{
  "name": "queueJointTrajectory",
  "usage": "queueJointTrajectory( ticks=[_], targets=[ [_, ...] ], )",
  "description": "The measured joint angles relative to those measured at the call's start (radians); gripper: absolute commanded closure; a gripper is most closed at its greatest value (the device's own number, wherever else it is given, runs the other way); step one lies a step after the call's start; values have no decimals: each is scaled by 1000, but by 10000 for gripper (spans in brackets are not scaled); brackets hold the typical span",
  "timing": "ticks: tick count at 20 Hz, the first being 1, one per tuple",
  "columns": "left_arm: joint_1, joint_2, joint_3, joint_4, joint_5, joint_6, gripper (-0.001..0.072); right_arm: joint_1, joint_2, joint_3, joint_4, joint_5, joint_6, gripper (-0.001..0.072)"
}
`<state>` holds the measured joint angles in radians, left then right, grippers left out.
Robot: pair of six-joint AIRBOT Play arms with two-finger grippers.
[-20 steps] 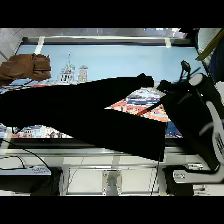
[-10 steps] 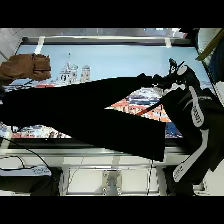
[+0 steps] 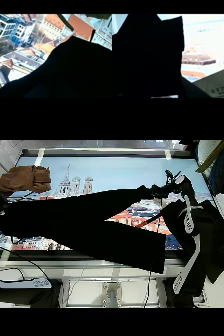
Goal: Fold the clothes and pants, and hang the long-sleeved shirts on hangers.
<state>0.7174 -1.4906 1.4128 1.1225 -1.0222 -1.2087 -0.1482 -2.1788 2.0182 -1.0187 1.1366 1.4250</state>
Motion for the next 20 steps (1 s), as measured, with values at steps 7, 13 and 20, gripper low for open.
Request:
queueJointTrajectory(
  ticks=[7,13,20],
  targets=[
    [8,48,2,0,-6,0,698,-1,84,16,63,49,-27,708],
    [104,238,5,-2,38,0,699,-1,425,17,-56,309,-31,708],
    [145,280,5,-1,56,0,699,2,648,-45,-140,480,-10,708]
  ],
)
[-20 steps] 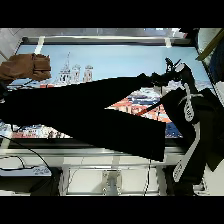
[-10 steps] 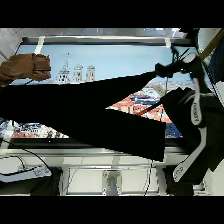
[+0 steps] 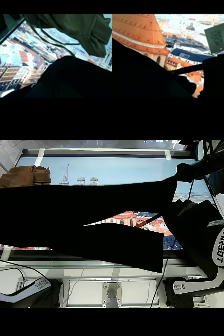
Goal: Fold the clothes and pants, and hang the long-sleeved shirts on hangers.
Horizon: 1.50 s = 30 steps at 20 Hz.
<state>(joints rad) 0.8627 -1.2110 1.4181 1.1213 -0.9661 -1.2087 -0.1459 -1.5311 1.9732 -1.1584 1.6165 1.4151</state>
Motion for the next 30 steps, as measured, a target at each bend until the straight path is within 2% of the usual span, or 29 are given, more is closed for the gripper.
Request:
queueJointTrajectory(
  ticks=[4,7,11,12,13,14,15,17,19,23,26,28,30],
  targets=[
    [-33,-97,0,0,78,-20,700,0,-60,-114,-31,-124,34,707],
    [-88,-187,0,1,201,-61,700,0,-164,-154,-32,-265,79,708],
    [-179,-302,0,10,378,-86,698,2,-303,-172,66,-471,109,706],
    [-197,-327,0,11,415,-94,651,5,-326,-174,95,-515,112,656],
    [-209,-344,0,16,442,-102,413,7,-344,-175,120,-555,116,400],
    [-215,-355,1,18,469,-121,138,9,-355,-173,146,-591,116,218],
    [-215,-358,3,19,484,-140,92,9,-362,-163,172,-616,117,219],
    [-194,-336,6,22,484,-182,99,6,-367,-119,213,-625,120,221],
    [-146,-278,9,44,437,-206,100,-4,-355,-47,218,-562,121,224],
    [18,-127,-4,204,210,-233,101,-27,-243,12,137,-361,103,224],
    [224,-55,-62,278,28,-263,101,-41,-98,-75,60,-224,61,224],
    [370,-34,-133,234,-50,-269,101,-47,11,-198,35,-177,36,223],
    [490,-29,-219,147,-86,-222,101,-50,129,-359,24,-166,17,223]
  ],
)
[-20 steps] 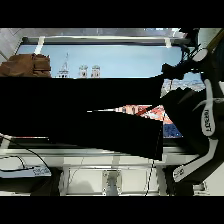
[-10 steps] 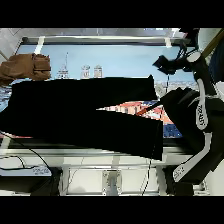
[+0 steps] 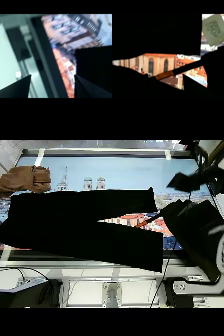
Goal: Fold the clothes and pants, and hang the long-sleeved shirts on hangers.
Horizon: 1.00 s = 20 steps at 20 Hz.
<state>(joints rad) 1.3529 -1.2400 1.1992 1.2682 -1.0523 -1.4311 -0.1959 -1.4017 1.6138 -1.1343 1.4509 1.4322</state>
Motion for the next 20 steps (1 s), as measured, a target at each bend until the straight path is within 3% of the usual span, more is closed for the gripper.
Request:
queueJointTrajectory(
  ticks=[3,8,20],
  targets=[
    [93,-35,-90,-142,-24,87,101,-3,175,-257,16,-44,-13,223],
    [81,-160,-135,-338,-58,225,102,-3,409,-541,104,-126,-3,227],
    [-150,-319,-144,-423,146,269,123,-3,728,-618,125,-180,147,229]
  ],
)
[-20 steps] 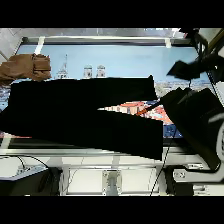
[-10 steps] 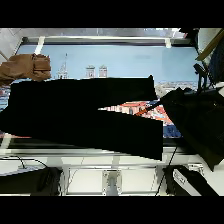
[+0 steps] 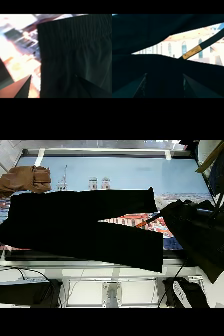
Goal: Fold the clothes and pants, and hang the long-sleeved shirts on hangers.
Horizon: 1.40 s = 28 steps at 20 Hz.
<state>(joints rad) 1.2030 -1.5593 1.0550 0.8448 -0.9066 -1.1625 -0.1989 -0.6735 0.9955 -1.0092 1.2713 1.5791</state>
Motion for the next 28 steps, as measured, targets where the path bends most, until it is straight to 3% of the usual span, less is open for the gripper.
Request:
queueJointTrajectory(
  ticks=[1,3,4,5,6,10,13,16,19,28],
  targets=[
    [-11,-13,0,-18,9,0,124,0,6,2,0,5,7,230],
    [-26,-35,0,-64,20,0,273,0,16,5,0,10,20,231],
    [-32,-44,0,-83,24,0,400,0,19,6,-1,12,24,257],
    [-37,-50,0,-102,27,0,595,0,21,7,-1,13,27,270],
    [-40,-55,1,-114,29,0,694,0,22,8,-1,16,30,270],
    [-44,-55,6,-132,24,13,697,0,25,15,-50,53,49,270],
    [-45,-32,9,-135,16,27,697,-1,24,-8,-202,192,97,269],
    [-46,-2,10,-135,5,60,697,-1,24,-116,-307,324,126,269],
    [-46,19,10,-135,-13,82,697,-3,7,-259,-338,319,134,269],
    [-46,33,10,-109,-64,96,697,-255,-239,-432,-259,222,-68,269]
  ],
)
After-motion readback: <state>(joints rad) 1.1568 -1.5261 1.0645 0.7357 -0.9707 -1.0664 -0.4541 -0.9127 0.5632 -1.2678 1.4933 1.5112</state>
